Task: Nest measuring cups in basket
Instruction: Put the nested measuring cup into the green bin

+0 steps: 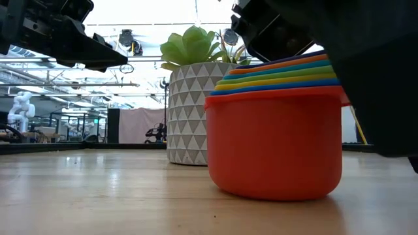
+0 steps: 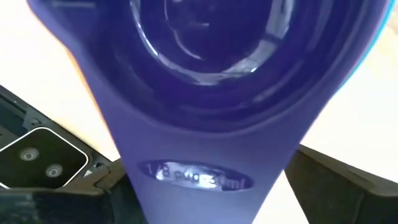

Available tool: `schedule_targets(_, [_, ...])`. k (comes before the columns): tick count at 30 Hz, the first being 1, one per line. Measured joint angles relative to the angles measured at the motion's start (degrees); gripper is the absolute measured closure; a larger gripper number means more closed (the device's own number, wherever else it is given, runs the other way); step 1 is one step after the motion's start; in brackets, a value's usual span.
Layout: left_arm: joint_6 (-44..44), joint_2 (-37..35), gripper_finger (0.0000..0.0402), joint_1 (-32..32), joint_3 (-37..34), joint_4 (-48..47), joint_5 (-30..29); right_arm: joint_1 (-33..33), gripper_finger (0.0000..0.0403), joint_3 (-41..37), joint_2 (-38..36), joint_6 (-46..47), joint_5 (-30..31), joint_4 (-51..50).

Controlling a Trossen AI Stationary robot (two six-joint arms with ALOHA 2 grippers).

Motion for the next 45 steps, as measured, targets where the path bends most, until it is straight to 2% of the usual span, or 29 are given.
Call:
schedule_targets(12, [0.0,0.0,0.0284,0.0,0.0,-0.4,0.0,-0.3,0.0186,0.0,0.0,-0.4,1.4,1.5])
schedule_targets(20, [0.0,0.0,0.0284,0.0,0.0,-0.4,0.0,-0.3,0.023,0.0,0.0,-1.1,1.6,1.8])
schedule_targets(45, [0.1,0.0,0.0284,0.0,0.0,-0.3,0.0,-0.4,0.0258,0.0,0.1,-2.0,2.9,1.8])
